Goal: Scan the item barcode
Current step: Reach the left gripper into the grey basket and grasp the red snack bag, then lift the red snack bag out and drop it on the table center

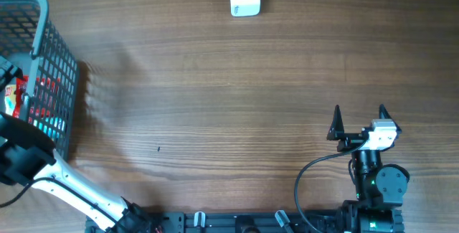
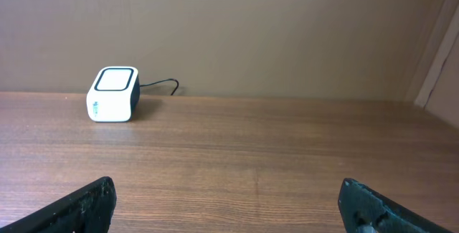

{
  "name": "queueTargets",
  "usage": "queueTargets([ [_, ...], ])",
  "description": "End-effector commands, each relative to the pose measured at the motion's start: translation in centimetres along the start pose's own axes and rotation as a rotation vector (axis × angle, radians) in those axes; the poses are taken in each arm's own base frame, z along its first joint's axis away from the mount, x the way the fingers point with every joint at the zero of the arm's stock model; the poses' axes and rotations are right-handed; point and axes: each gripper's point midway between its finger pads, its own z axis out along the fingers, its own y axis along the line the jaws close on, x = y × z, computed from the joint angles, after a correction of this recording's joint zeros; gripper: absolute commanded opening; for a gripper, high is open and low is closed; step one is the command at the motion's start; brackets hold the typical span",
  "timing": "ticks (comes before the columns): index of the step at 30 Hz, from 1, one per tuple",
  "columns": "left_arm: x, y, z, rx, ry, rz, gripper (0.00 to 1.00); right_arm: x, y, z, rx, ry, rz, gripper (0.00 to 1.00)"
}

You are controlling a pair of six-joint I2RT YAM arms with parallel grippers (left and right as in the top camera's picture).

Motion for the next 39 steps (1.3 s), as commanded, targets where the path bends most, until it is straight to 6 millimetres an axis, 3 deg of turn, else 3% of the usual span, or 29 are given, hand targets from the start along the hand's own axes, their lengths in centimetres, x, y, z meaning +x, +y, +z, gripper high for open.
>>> queueTargets([
  [1, -0.1, 0.0, 1.9, 0.012, 0.023, 0.074, 1.0, -0.1, -0.1, 0.0, 0.008, -0.007, 0.012, 1.0],
  [11, 0.5, -0.2, 8.0, 0.035, 0.061, 0.126, 1.0, -0.1, -0.1, 0.0, 0.008, -0.007, 0.012, 1.0],
  [12, 0.4, -0.4, 8.1, 0.048, 0.058, 0.126, 0.92, -0.1, -0.1, 0.0, 0.008, -0.007, 0.012, 1.0],
  [13, 0.2, -0.6, 8.1, 0.056, 0.049, 0.126, 0.75, -0.1, -0.1, 0.0, 0.008, -0.007, 0.012, 1.0],
  [14, 0.0, -0.6, 8.1, 0.056, 0.042, 0.127, 0.71, -0.1, -0.1, 0.0, 0.008, -0.007, 0.012, 1.0],
  [16, -0.3, -0.6, 8.1, 0.058, 0.028, 0.127, 0.77, -0.1, -0.1, 0.0, 0.008, -0.007, 0.012, 1.0],
  [17, -0.5, -0.6, 8.1, 0.058, 0.019, 0.127, 0.99, -0.1, -0.1, 0.0, 0.008, -0.007, 0.013, 1.0],
  [19, -0.7, -0.7, 8.1, 0.059, 0.014, 0.128, 0.98, -0.1, -0.1, 0.0, 0.008, -0.007, 0.012, 1.0],
  [21, -0.7, -0.7, 8.1, 0.059, 0.013, 0.128, 0.75, -0.1, -0.1, 0.0, 0.008, -0.007, 0.012, 1.0],
  [23, -0.9, -0.7, 8.1, 0.06, 0.002, 0.128, 0.27, -0.1, -0.1, 0.0, 0.008, -0.007, 0.012, 0.99],
  [25, -1.0, -0.7, 8.1, 0.061, -0.001, 0.128, 0.04, -0.1, -0.1, 0.0, 0.008, -0.007, 0.012, 1.0],
  [30, -0.2, -0.6, 7.9, 0.058, 0.028, 0.126, 0.04, -0.1, -0.1, 0.0, 0.008, -0.007, 0.012, 1.0],
  [34, -0.7, -0.8, 5.4, 0.064, -0.03, 0.125, 0.04, -0.1, -0.1, 0.0, 0.008, -0.007, 0.012, 1.0],
  [36, -1.5, -1.6, 1.8, 0.106, -0.12, 0.127, 0.04, -0.1, -0.1, 0.0, 0.008, -0.007, 0.012, 1.0],
  [39, -2.3, -3.7, -5.4, 0.226, -0.3, 0.155, 0.04, -0.1, -0.1, 0.0, 0.008, -0.007, 0.012, 1.0],
])
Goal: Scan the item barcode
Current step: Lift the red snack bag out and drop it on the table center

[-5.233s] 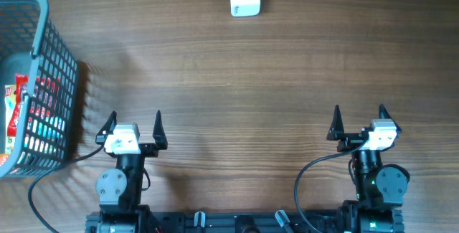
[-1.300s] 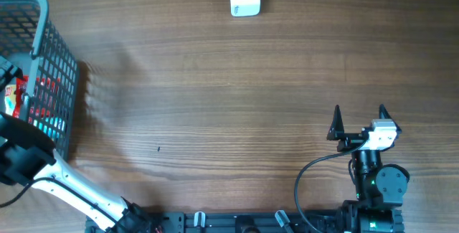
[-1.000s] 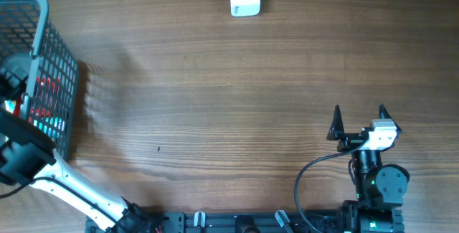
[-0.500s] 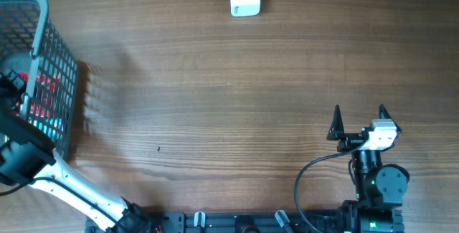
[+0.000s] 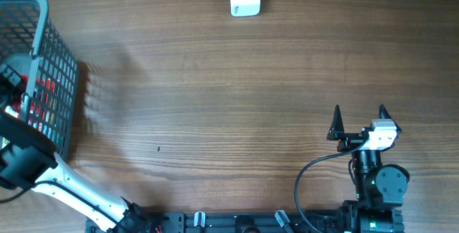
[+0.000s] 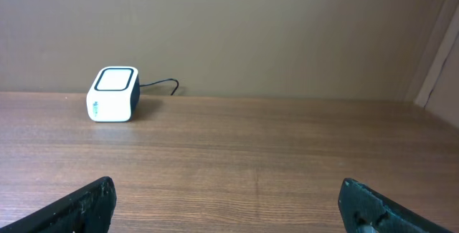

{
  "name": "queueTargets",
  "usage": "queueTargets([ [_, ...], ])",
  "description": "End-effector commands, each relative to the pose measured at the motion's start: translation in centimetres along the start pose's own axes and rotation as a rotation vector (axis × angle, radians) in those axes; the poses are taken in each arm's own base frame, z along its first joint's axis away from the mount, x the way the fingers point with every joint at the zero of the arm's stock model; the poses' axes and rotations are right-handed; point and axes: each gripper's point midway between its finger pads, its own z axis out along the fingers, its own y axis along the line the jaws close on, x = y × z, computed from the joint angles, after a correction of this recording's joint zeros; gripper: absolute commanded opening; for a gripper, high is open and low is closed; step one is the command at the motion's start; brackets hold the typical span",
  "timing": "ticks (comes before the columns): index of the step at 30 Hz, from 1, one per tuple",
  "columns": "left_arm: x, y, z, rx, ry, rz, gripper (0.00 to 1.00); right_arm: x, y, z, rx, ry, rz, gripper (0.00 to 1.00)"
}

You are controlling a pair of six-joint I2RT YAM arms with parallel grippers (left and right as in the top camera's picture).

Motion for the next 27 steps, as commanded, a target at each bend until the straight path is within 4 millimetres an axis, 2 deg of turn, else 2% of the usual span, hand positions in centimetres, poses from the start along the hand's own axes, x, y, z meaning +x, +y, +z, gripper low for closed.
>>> queueTargets([
  [1, -2.7, -3.6, -12.2, 0.14, -0.328, 0.03, 0.04, -0.2, -0.1, 0.0, 0.008, -0.008, 0.013, 1.0],
  [4, -2.9, -4.6, -19.5, 0.178, -0.537, -0.026, 0.04, -0.1, -0.1, 0.0, 0.008, -0.007, 0.012, 1.0],
  [5, -2.1, -5.2, -23.7, 0.209, -0.645, -0.041, 0.04, -0.2, -0.1, 0.0, 0.008, -0.008, 0.012, 1.0],
  [8, 0.1, -7.6, -30.0, 0.34, -0.781, -0.022, 0.04, -0.2, -0.1, 0.0, 0.008, -0.008, 0.012, 1.0],
  [10, 3.5, -10.7, -35.1, 0.537, -0.838, 0.006, 0.04, -0.2, -0.1, 0.0, 0.008, -0.008, 0.012, 1.0],
  [12, 7.0, -14.4, -37.4, 0.703, -0.805, 0.105, 0.04, -0.2, -0.1, 0.0, 0.008, -0.008, 0.012, 1.0],
  [13, 8.9, -16.7, -37.6, 0.774, -0.752, 0.17, 0.04, -0.1, -0.1, 0.0, 0.008, -0.007, 0.012, 1.0],
  [15, 12.7, -20.5, -35.4, 0.808, -0.598, 0.277, 0.04, -0.1, -0.1, 0.0, 0.008, -0.007, 0.012, 1.0],
  [17, 16.2, -24.8, -32.4, 0.824, -0.46, 0.445, 0.04, -0.1, -0.1, 0.0, 0.008, -0.007, 0.012, 1.0],
  [18, 18.1, -27.0, -30.2, 0.817, -0.373, 0.502, 0.04, -0.2, -0.1, 0.0, 0.008, -0.008, 0.012, 1.0],
  [20, 21.4, -30.2, -25.0, 0.742, -0.228, 0.585, 0.04, -0.1, -0.1, 0.0, 0.008, -0.007, 0.012, 1.0],
  [21, 22.4, -31.0, -23.0, 0.706, -0.183, 0.609, 0.04, -0.1, -0.1, 0.0, 0.008, -0.007, 0.012, 1.0],
  [24, 27.8, -34.7, -15.3, 0.648, -0.014, 0.737, 0.04, -0.1, -0.1, 0.0, 0.008, -0.007, 0.012, 1.0],
  [25, 30.5, -36.1, -11.6, 0.634, 0.057, 0.796, 0.04, -0.2, -0.1, 0.0, 0.008, -0.008, 0.012, 1.0],
  [27, 34.4, -37.2, -6.0, 0.592, 0.166, 0.85, 0.04, -0.1, -0.1, 0.0, 0.008, -0.007, 0.012, 1.0],
])
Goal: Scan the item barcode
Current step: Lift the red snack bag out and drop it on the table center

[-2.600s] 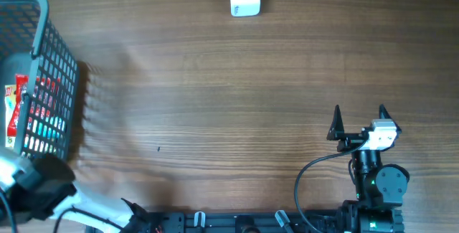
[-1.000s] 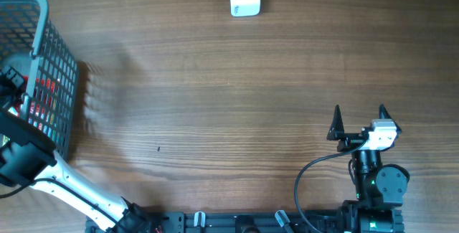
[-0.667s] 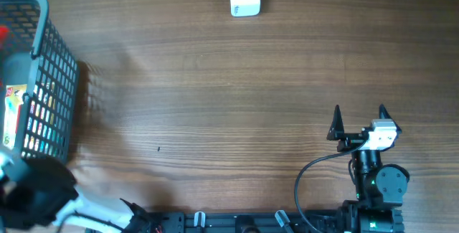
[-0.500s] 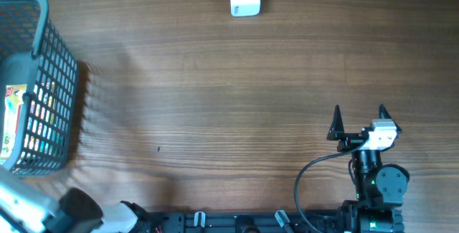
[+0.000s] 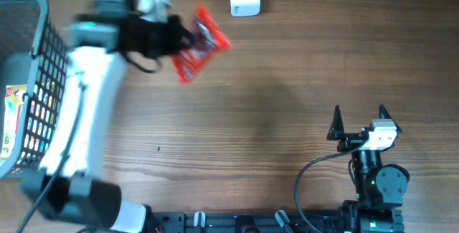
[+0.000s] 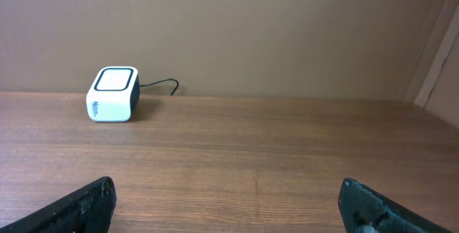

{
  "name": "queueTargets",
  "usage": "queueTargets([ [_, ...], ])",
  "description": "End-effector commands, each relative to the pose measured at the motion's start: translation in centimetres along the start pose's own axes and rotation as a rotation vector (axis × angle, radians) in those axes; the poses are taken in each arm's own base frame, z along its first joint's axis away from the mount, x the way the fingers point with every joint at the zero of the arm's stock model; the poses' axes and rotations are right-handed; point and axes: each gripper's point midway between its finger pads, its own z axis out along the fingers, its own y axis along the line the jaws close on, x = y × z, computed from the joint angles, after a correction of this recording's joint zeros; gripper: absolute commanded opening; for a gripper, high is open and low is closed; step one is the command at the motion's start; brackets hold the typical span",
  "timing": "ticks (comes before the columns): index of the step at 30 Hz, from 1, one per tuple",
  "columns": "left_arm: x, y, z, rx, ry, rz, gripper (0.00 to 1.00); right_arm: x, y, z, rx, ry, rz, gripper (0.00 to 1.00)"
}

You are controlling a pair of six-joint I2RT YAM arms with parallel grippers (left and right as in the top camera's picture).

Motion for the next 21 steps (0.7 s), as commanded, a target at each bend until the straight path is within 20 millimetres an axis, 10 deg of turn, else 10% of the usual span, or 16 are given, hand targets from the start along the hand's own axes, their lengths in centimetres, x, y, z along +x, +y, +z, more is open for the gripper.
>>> queueTargets([
  [1, 5.7, 0.3, 9.6, -0.008, 0.203, 0.015, 0.04, -0.2, -0.1, 0.0, 0.008, -0.008, 0.012, 1.0],
  [6, 8.8, 0.4, 17.3, -0.003, 0.307, 0.054, 0.05, -0.2, -0.1, 0.0, 0.008, -0.008, 0.012, 1.0],
  [7, 8.8, 0.4, 17.4, -0.002, 0.306, 0.056, 0.26, -0.1, -0.1, 0.0, 0.007, -0.007, 0.012, 1.0],
  [8, 8.7, 0.5, 17.4, -0.003, 0.302, 0.058, 0.77, -0.2, -0.1, 0.0, 0.008, -0.008, 0.012, 1.0],
  [9, 7.9, 0.5, 16.9, -0.001, 0.282, 0.053, 1.0, -0.2, -0.1, 0.0, 0.008, -0.008, 0.012, 0.99],
  [11, 5.4, 0.9, 14.2, -0.006, 0.229, 0.021, 1.0, -0.2, -0.1, 0.0, 0.008, -0.008, 0.012, 1.0],
  [17, -5.0, -1.8, -5.8, 0.045, -0.195, 0.002, 1.0, -0.1, -0.1, 0.0, 0.007, -0.007, 0.012, 1.0],
  [19, -5.5, -3.0, -14.9, 0.063, -0.409, 0.049, 1.0, -0.1, -0.1, 0.0, 0.008, -0.007, 0.012, 1.0],
  [21, -5.0, 0.3, -24.0, -0.15, -0.683, -0.015, 1.0, -0.2, -0.1, 0.0, 0.008, -0.008, 0.012, 1.0],
])
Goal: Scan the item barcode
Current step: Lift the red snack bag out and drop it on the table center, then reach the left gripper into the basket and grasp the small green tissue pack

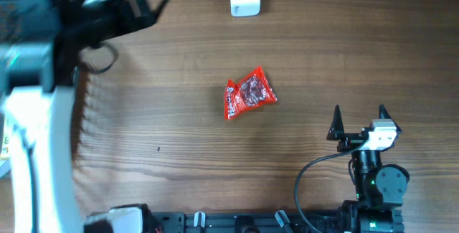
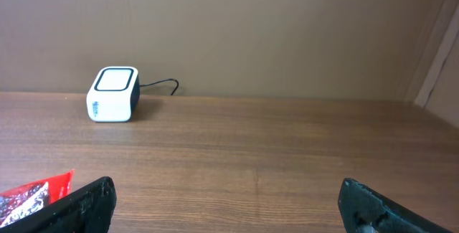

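A red snack packet (image 1: 249,94) lies flat on the wooden table near the middle, held by nothing; its corner (image 2: 29,193) shows at the lower left of the right wrist view. The white barcode scanner stands at the far edge, its window facing up (image 2: 113,94). My left gripper is up at the far left, open and empty, well away from the packet. My right gripper (image 1: 358,118) rests near the front right, open with nothing between its fingers (image 2: 90,204), the packet to its left.
The grey wire basket (image 1: 80,107) stands at the left edge, mostly hidden under my left arm (image 1: 43,118). The scanner's cable (image 2: 161,84) runs off behind it toward the wall.
The left gripper held the red packet in the air left of the scanner. It is now open and empty further left, and the packet lies on the table near the middle. The right arm has not moved.
The left arm was down in the basket at both earliest moments, with red packaging showing through the wires. Then it held the red packet aloft near the scanner. Now the packet lies loose on the table, and the right gripper has stayed open and still.
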{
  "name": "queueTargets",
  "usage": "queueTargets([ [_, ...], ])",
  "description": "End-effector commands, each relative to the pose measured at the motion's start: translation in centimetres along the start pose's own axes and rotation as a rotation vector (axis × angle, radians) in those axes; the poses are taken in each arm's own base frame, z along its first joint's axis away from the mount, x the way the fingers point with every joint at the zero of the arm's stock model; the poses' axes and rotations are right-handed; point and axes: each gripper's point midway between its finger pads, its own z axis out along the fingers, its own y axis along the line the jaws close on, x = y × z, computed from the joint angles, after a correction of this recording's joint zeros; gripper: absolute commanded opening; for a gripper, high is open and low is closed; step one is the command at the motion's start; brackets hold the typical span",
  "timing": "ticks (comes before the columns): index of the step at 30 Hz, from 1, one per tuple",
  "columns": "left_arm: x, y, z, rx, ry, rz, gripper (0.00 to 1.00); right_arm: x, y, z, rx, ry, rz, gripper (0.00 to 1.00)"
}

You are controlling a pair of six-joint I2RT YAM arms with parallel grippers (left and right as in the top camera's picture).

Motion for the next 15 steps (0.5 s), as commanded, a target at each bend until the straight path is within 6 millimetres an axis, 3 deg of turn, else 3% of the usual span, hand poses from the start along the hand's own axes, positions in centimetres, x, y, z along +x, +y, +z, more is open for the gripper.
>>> queueTargets([
  [1, -3.2, 4.6, -10.5, -0.305, -0.312, -0.077, 1.0, -0.2, -0.1, 0.0, 0.008, -0.008, 0.012, 1.0],
  [2, -3.4, 7.1, -13.2, -0.438, -0.387, -0.15, 1.0, -0.1, -0.1, 0.0, 0.008, -0.007, 0.012, 0.99],
  [3, -3.0, 11.7, -17.5, -0.686, -0.49, -0.268, 1.0, -0.1, -0.1, 0.0, 0.007, -0.007, 0.012, 1.0],
  [4, -2.1, 15.4, -20.6, -0.876, -0.531, -0.356, 1.0, -0.1, -0.1, 0.0, 0.007, -0.007, 0.012, 1.0],
  [5, -1.5, 17.8, -21.9, -0.974, -0.53, -0.411, 1.0, -0.2, -0.1, 0.0, 0.008, -0.008, 0.012, 0.99],
  [7, -0.2, 22.6, -23.0, -1.096, -0.517, -0.56, 1.0, -0.1, -0.1, 0.0, 0.007, -0.007, 0.012, 1.0],
  [11, 1.9, 30.8, -22.2, -1.201, -0.41, -0.753, 1.0, -0.2, -0.1, 0.0, 0.008, -0.008, 0.012, 1.0],
  [15, 6.7, 38.1, -20.4, -1.299, -0.184, -0.912, 1.0, -0.2, -0.1, 0.0, 0.008, -0.008, 0.012, 1.0],
])
